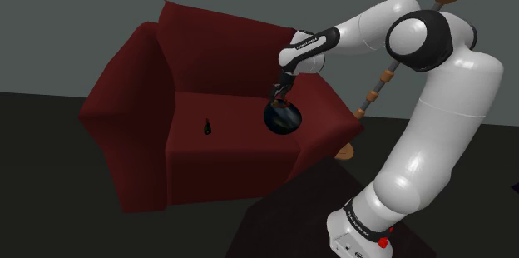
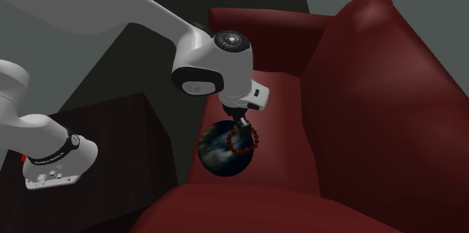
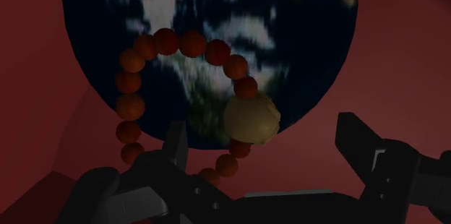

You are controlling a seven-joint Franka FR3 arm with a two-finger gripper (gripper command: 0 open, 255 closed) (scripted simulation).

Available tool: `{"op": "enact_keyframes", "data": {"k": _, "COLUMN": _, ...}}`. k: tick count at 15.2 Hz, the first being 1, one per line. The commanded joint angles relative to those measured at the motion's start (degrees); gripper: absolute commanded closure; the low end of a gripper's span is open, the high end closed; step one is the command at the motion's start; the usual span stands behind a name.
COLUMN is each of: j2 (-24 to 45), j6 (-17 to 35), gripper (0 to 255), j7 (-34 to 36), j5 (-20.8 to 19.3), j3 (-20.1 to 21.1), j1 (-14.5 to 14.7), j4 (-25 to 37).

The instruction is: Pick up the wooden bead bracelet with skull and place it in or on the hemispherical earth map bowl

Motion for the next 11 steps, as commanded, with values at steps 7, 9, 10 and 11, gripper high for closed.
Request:
{"op": "enact_keyframes", "data": {"k": 7, "j2": -4.91, "j6": -6.18, "gripper": 0, "j7": 0.76, "j5": -1.14, "j3": -0.45, "j1": 0.24, "j4": 1.33}}
{"op": "enact_keyframes", "data": {"k": 9, "j2": -4.91, "j6": -6.19, "gripper": 0, "j7": 0.76, "j5": -1.14, "j3": -0.45, "j1": 0.24, "j4": 1.33}}
{"op": "enact_keyframes", "data": {"k": 10, "j2": -4.91, "j6": -6.19, "gripper": 0, "j7": 0.76, "j5": -1.14, "j3": -0.45, "j1": 0.24, "j4": 1.33}}
{"op": "enact_keyframes", "data": {"k": 11, "j2": -4.91, "j6": -6.19, "gripper": 0, "j7": 0.76, "j5": -1.14, "j3": -0.45, "j1": 0.24, "j4": 1.33}}
